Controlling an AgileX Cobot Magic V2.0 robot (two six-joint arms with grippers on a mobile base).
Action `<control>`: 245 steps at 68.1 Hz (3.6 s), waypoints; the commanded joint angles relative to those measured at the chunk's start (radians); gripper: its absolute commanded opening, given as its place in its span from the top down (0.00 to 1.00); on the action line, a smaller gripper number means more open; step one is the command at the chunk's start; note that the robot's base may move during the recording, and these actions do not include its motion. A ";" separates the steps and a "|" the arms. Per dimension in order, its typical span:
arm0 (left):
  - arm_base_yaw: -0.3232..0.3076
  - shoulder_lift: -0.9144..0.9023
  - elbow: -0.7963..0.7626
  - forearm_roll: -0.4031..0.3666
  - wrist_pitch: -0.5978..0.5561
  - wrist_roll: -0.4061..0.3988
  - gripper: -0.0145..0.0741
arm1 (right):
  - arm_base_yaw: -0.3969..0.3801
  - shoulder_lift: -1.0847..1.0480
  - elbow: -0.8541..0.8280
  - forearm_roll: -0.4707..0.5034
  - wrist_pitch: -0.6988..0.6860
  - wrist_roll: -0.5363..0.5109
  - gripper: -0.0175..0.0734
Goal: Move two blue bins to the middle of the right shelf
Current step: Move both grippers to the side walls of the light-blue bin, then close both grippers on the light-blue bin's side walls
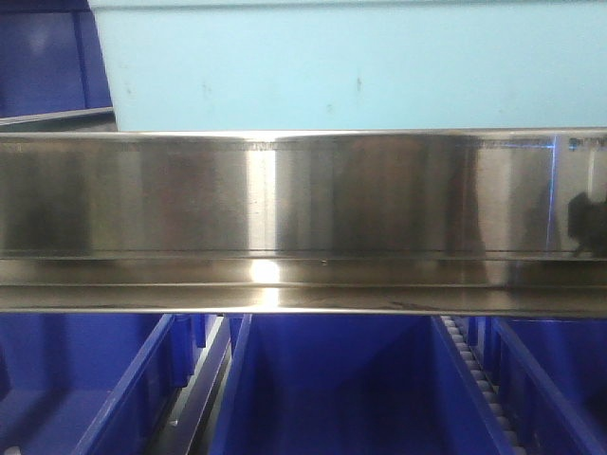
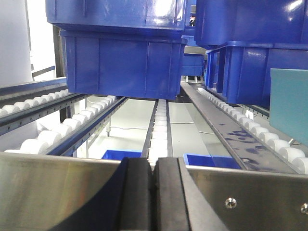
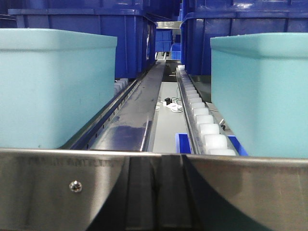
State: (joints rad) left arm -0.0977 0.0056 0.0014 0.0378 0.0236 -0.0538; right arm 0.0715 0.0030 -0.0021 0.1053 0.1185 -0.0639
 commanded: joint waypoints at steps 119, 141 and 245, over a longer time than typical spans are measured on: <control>-0.202 0.575 -0.737 -0.024 0.341 0.000 0.32 | -0.005 0.492 -0.671 0.002 0.238 -0.007 0.18; -0.345 0.936 -1.075 -0.024 0.538 0.001 0.15 | 0.062 0.775 -0.948 0.002 0.388 -0.009 0.18; -0.467 1.809 -1.818 -0.006 1.197 -0.140 0.41 | 0.158 1.648 -1.562 0.051 0.984 0.047 0.45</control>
State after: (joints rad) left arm -0.5583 1.8185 -1.8078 0.0421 1.2246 -0.1831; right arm 0.2300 1.6526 -1.5550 0.1610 1.1023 -0.0193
